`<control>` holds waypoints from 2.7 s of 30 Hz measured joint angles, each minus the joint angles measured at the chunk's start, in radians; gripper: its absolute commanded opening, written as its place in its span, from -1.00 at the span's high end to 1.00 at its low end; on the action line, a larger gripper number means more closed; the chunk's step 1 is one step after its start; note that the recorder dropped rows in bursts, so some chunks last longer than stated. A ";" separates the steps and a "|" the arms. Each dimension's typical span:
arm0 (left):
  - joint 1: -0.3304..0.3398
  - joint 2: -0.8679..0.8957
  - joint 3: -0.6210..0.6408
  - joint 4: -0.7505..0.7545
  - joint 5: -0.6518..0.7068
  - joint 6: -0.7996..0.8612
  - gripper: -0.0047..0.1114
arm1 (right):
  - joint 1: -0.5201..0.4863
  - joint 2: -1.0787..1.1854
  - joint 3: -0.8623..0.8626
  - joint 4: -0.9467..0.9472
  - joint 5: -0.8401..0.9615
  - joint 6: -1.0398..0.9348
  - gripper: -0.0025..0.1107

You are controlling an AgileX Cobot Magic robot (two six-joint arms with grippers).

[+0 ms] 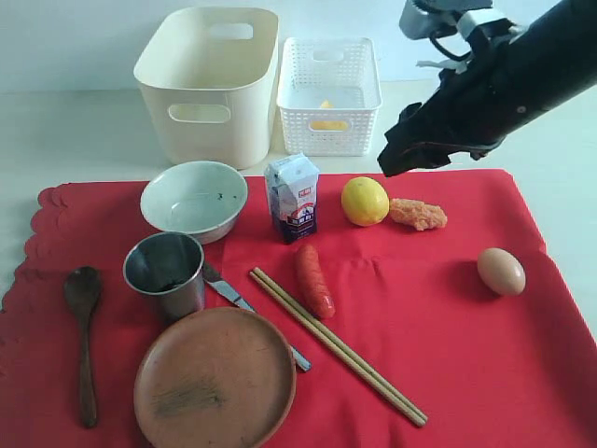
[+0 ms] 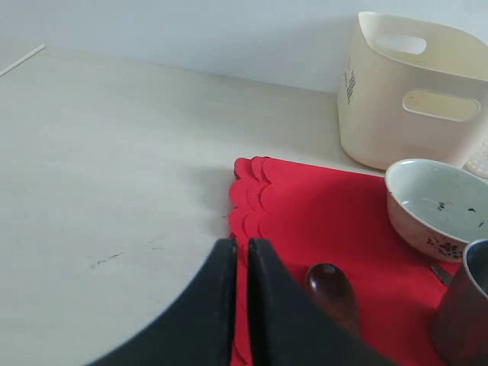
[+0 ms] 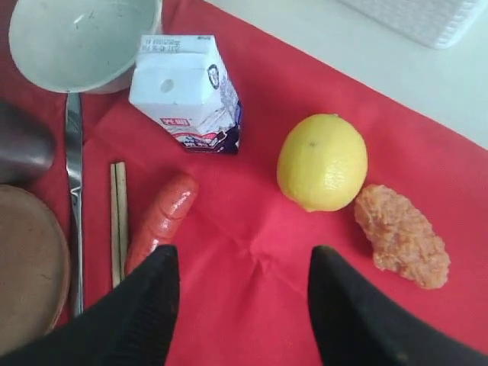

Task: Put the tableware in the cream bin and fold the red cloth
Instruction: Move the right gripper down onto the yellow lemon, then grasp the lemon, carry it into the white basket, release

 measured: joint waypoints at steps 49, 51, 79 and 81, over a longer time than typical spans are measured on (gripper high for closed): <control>0.000 0.000 0.000 0.000 0.000 0.000 0.79 | 0.080 0.487 -0.292 -0.303 -0.063 0.236 0.89; 0.000 0.000 0.000 0.000 0.000 0.000 0.79 | 0.080 0.473 -0.292 -0.305 -0.059 0.236 0.96; 0.000 0.000 0.000 0.000 0.000 0.000 0.79 | 0.080 0.269 -0.504 -0.313 -0.070 0.238 0.96; 0.000 0.000 0.000 0.000 0.000 0.000 0.79 | 0.080 0.296 -0.540 -0.313 -0.087 0.238 0.96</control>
